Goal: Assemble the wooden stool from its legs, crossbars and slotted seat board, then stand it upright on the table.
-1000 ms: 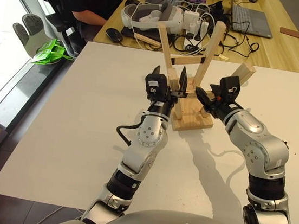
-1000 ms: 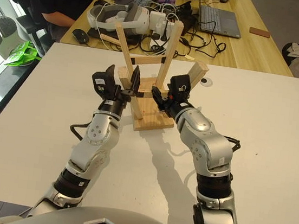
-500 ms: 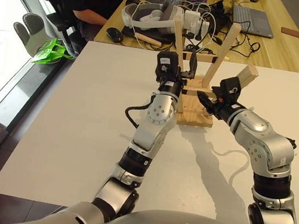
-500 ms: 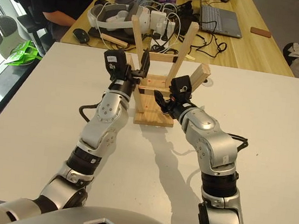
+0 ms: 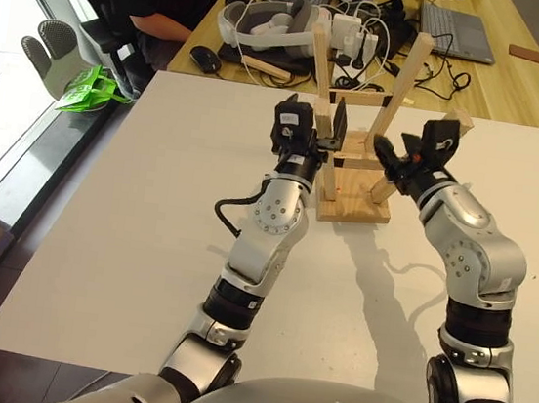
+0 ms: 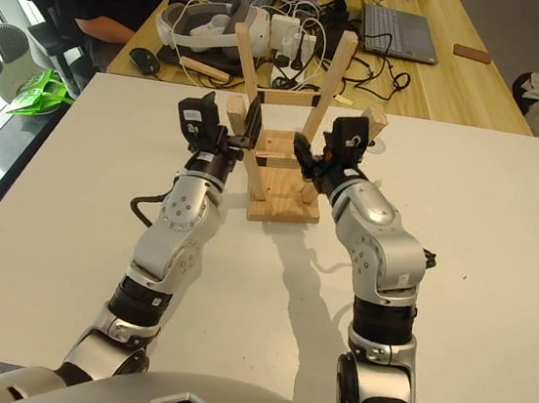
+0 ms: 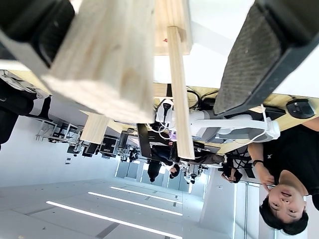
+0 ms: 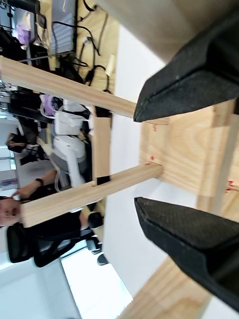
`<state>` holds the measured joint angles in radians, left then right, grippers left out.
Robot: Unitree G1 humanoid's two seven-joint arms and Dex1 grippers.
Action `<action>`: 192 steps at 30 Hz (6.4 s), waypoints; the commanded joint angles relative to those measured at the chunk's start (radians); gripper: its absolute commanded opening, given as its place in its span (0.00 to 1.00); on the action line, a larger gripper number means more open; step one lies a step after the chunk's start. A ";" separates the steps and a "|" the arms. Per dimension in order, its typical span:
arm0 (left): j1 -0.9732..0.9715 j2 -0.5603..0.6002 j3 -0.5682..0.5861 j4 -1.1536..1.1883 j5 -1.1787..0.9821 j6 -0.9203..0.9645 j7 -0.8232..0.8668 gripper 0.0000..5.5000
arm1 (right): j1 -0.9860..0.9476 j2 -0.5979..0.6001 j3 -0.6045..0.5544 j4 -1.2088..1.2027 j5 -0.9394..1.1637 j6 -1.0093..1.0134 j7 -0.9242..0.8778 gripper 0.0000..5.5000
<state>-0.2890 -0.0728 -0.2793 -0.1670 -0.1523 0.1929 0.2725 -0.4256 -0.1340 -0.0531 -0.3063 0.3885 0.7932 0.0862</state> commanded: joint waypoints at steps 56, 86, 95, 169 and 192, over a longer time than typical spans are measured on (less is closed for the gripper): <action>-0.325 0.071 0.398 -0.032 -0.148 0.476 -0.235 0.70 | -0.019 -0.116 -0.232 0.196 -0.051 0.015 -0.105 0.51; -0.015 -0.064 0.255 -0.248 -0.096 0.724 -0.136 0.70 | 0.069 0.021 -0.059 0.001 0.134 0.186 0.148 0.51; 0.075 -0.085 0.252 -0.373 -0.125 0.813 -0.138 0.67 | 0.093 0.030 -0.084 -0.040 0.120 0.180 0.132 0.29; -0.076 0.283 0.028 -0.357 -0.534 0.926 -0.268 0.28 | 0.098 -0.058 -0.222 0.092 -0.104 -0.087 -0.114 0.00; -0.240 0.230 0.532 -0.350 -0.524 0.785 -0.146 0.28 | -0.118 -0.042 -0.126 0.437 -0.107 -0.240 0.033 0.00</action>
<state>-0.5664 0.1671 0.2189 -0.5314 -0.7044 0.9876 0.0858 -0.4760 -0.1983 -0.2009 0.0424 0.2823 0.6006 0.0862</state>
